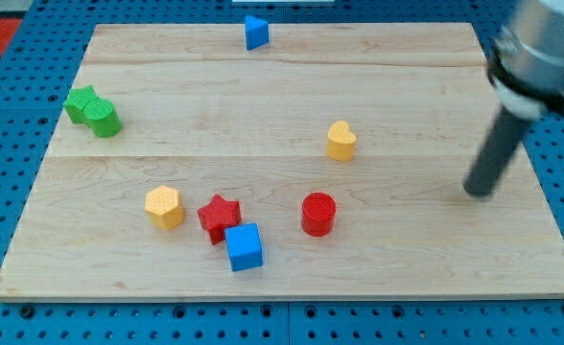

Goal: Place the blue cube in between yellow heart and red star

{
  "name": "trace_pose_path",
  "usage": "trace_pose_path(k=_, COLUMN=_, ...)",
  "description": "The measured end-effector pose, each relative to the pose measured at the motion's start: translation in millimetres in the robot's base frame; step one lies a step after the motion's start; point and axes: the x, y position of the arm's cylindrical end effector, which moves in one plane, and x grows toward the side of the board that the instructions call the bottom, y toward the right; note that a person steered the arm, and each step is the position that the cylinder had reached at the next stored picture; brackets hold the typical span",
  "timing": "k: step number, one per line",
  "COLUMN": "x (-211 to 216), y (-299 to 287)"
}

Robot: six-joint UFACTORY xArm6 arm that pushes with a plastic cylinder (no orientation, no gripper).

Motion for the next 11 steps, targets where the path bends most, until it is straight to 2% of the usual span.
trace_pose_path(k=1, x=68, y=-33)
trace_pose_path(k=2, x=83, y=-78)
trace_pose_path(k=3, x=84, y=-89)
trace_pose_path(k=5, x=83, y=-247)
trace_pose_path(k=6, x=58, y=-233)
trace_pose_path(k=7, x=36, y=-251)
trace_pose_path(k=8, x=70, y=-267)
trace_pose_path(k=9, x=32, y=-284)
trace_pose_path(k=10, x=-18, y=-282)
trace_pose_path(k=11, x=-49, y=-279)
